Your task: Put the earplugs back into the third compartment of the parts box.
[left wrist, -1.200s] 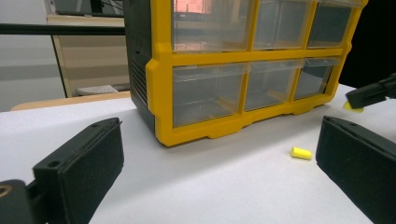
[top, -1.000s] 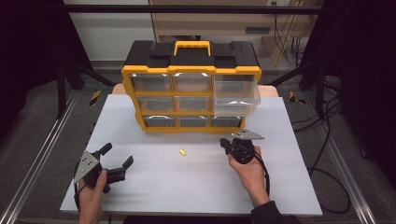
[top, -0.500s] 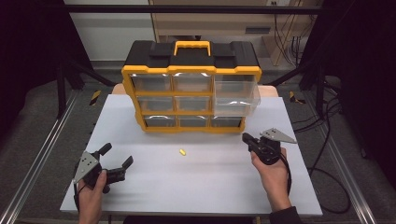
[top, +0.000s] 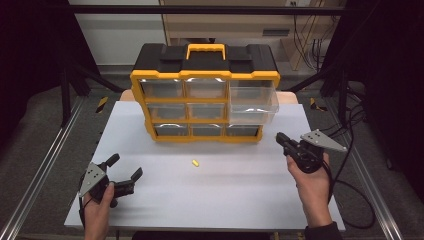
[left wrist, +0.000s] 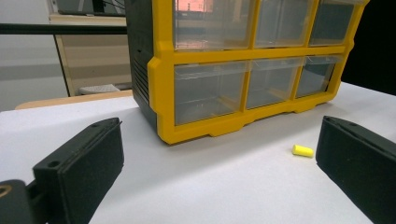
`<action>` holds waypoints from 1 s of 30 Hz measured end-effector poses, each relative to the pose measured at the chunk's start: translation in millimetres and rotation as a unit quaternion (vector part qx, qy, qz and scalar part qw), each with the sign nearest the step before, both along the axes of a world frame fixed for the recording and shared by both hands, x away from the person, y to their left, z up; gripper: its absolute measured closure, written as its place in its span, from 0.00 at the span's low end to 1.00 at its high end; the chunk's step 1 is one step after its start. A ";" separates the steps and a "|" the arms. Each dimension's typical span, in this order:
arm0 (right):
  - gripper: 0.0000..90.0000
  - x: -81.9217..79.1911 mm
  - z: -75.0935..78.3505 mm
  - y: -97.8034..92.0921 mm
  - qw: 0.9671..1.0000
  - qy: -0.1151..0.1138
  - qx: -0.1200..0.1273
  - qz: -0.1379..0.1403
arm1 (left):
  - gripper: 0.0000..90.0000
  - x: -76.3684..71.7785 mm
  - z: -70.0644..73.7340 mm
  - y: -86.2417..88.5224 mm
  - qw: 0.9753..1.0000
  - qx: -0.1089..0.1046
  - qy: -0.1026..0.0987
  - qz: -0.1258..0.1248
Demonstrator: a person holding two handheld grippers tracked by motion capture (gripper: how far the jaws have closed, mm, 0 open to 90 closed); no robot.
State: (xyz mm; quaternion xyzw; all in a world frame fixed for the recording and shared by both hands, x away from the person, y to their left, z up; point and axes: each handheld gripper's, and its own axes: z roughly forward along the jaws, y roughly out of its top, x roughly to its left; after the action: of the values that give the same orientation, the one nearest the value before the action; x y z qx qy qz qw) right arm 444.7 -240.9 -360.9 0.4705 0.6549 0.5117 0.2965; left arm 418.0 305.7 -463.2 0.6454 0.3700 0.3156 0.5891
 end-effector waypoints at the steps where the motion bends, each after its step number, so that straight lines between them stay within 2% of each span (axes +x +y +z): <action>1: 0.97 -0.7 3.1 -1.7 1.000 -0.004 0.002 0.000 | 0.01 0.2 0.0 -0.3 1.000 0.000 0.000 0.000; 5: 0.97 -4.1 20.4 -7.0 1.000 -0.023 0.005 -0.004 | 0.01 0.7 0.2 -1.7 1.000 0.004 0.000 -0.003; 7: 0.97 -4.4 24.2 -7.6 1.000 -0.028 0.008 -0.005 | 0.01 1.0 -0.1 -2.3 1.000 0.003 0.001 -0.004; 8: 0.97 -5.3 32.1 -8.3 0.999 -0.037 0.009 -0.009 | 0.01 1.0 -0.2 -2.3 1.000 0.003 0.001 -0.004; 10: 0.97 -5.6 36.0 -8.4 0.999 -0.041 0.008 -0.008 | 0.01 0.4 -0.1 -1.8 1.000 0.002 0.000 -0.004; 12: 0.97 -6.6 47.5 -7.4 0.998 -0.055 0.006 -0.010 | 0.01 0.1 -0.1 -1.1 1.000 0.000 0.000 -0.003; 13: 0.97 -6.6 47.5 -7.4 0.998 -0.055 0.006 -0.010 | 0.01 0.2 -0.1 -0.6 1.000 -0.001 0.000 -0.002; 14: 0.97 -7.9 55.0 -6.5 0.998 -0.066 0.008 -0.010 | 0.01 0.4 0.0 -0.3 1.000 -0.001 0.000 -0.002; 15: 0.97 -7.9 55.0 -6.5 0.998 -0.066 0.008 -0.010 | 0.01 0.4 0.0 -0.3 1.000 -0.001 0.000 -0.002; 23: 0.97 -9.2 83.7 -2.4 0.995 -0.101 0.016 -0.016 | 0.01 0.3 0.3 -1.9 1.000 0.002 -0.001 -0.005; 30: 0.97 -12.0 95.8 1.6 0.992 -0.121 0.024 -0.013 | 0.01 1.1 -0.1 -2.8 1.000 0.004 0.000 -0.008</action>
State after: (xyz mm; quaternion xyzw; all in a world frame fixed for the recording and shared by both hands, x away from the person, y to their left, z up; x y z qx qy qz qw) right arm 432.6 -239.3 -265.1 0.4210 0.5956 0.5762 0.3689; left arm 419.0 302.9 -463.3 0.6507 0.3639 0.3126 0.5886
